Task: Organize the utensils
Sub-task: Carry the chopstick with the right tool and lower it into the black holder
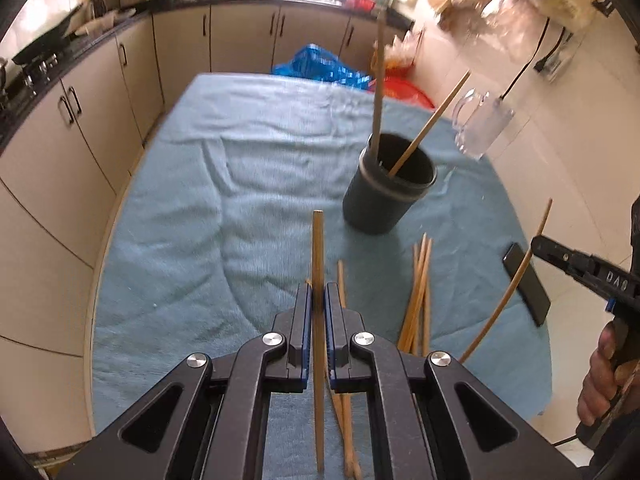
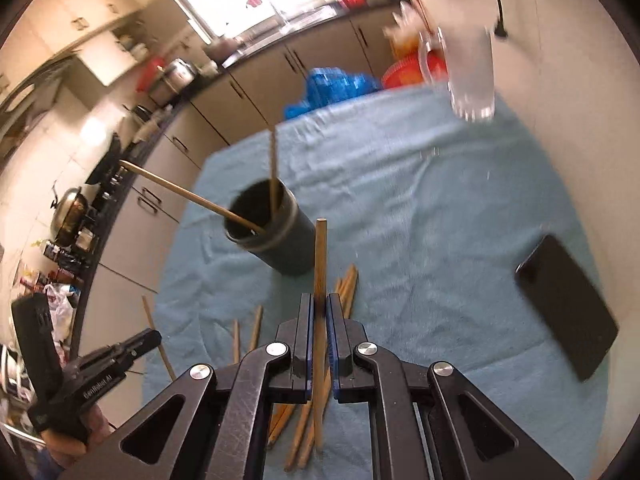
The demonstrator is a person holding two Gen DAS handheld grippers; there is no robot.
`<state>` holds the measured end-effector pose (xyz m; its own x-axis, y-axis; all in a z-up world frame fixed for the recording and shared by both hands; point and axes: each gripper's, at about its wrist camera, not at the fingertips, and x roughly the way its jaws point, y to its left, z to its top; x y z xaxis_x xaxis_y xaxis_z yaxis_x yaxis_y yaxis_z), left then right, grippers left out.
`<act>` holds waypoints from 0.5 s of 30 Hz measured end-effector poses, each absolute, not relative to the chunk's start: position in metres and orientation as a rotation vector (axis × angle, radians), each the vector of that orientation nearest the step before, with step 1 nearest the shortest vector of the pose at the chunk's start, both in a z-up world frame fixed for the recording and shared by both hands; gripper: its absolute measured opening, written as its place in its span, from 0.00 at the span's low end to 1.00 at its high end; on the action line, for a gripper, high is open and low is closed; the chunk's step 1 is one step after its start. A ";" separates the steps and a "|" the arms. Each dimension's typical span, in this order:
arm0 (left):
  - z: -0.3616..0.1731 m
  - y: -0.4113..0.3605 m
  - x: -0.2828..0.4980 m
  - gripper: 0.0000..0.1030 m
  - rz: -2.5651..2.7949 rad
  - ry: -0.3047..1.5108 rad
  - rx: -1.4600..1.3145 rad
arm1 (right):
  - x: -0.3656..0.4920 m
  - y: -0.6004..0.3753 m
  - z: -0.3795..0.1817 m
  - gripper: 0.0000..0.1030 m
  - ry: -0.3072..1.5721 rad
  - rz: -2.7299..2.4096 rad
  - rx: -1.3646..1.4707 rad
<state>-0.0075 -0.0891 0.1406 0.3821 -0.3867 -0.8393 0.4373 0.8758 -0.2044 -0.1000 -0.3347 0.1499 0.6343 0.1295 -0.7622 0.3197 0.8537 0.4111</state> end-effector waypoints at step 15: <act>0.174 -0.091 -0.020 0.06 -0.525 0.964 0.040 | -0.122 -0.339 0.171 0.06 0.812 -0.102 0.534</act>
<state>-0.0200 -0.0911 0.1745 0.4558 -0.4079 -0.7911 0.4430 0.8749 -0.1958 -0.1220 -0.3386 0.1712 0.6908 0.1134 -0.7141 0.2871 0.8634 0.4149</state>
